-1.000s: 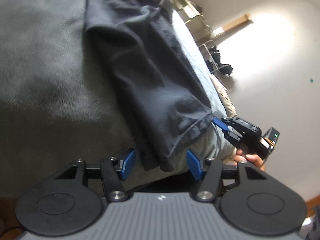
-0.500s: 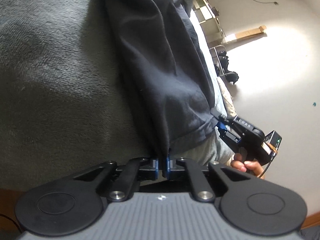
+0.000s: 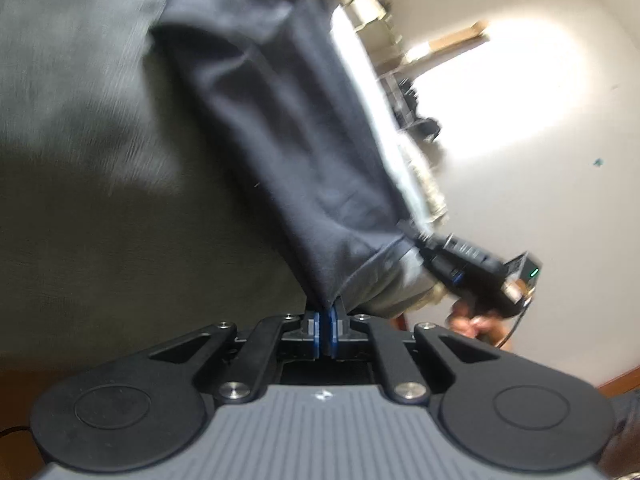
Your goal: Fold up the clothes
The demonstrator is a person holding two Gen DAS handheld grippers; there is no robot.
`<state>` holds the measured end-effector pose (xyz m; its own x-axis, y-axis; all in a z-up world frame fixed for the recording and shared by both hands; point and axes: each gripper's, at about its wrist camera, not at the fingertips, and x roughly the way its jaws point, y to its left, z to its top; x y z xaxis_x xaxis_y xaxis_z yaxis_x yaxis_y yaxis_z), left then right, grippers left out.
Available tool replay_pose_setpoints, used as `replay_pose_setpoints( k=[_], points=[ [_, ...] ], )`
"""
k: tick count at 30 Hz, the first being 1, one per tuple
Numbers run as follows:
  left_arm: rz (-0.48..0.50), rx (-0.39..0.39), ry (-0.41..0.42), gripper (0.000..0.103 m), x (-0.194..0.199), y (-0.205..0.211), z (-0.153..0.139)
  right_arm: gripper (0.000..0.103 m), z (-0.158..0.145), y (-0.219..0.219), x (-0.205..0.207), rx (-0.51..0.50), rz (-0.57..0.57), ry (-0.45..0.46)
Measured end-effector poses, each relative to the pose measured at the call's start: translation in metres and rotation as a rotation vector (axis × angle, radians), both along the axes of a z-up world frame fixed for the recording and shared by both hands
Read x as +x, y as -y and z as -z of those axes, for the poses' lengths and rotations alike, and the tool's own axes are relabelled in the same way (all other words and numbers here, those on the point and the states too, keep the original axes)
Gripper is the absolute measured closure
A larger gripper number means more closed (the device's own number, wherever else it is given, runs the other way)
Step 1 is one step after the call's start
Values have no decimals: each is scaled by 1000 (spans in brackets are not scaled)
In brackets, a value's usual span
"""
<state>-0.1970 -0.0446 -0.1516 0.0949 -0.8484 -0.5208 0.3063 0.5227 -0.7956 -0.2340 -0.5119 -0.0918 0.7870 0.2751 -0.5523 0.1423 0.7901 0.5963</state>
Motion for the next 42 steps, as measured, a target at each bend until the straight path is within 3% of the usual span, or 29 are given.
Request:
replay_pose_setpoints(
  k=[4, 6, 7, 8, 10, 11, 14, 18, 21, 25, 34, 37, 42],
  points=[
    [49, 88, -27, 96, -3, 2, 16, 98, 13, -1, 3, -10, 14, -48],
    [53, 107, -24, 87, -5, -6, 18, 96, 8, 1, 0, -25, 16, -50],
    [47, 114, -8, 78, -6, -13, 15, 87, 3, 1, -1, -59, 24, -53],
    [37, 117, 11, 75, -7, -20, 11, 73, -4, 1, -2, -105, 35, -56],
    [13, 111, 74, 75, -5, -37, -4, 61, -18, 0, -3, -205, 55, -56],
    [-1, 105, 111, 75, -3, -45, -14, 60, -26, -1, -2, -260, 62, -50],
    [-43, 77, 215, 69, 6, -60, -38, 59, -52, -7, 13, -359, 46, -3],
    [-60, 8, 304, 68, 33, -45, -45, 59, -70, -34, 69, -378, -90, 85],
    [-42, 1, 343, 68, 46, -19, -39, 62, -63, -61, 125, -391, -203, 88],
    [10, 38, 334, 70, 44, 10, -23, 71, -42, -77, 177, -452, -281, 19],
    [10, -36, 260, 75, 52, -2, -6, 70, -19, -96, 189, -640, -455, -29],
    [19, -23, 284, 75, 53, 2, -6, 70, -28, -101, 186, -685, -478, 20],
    [25, -10, 299, 75, 47, 5, -6, 71, -53, -88, 186, -642, -411, 119]
  ],
)
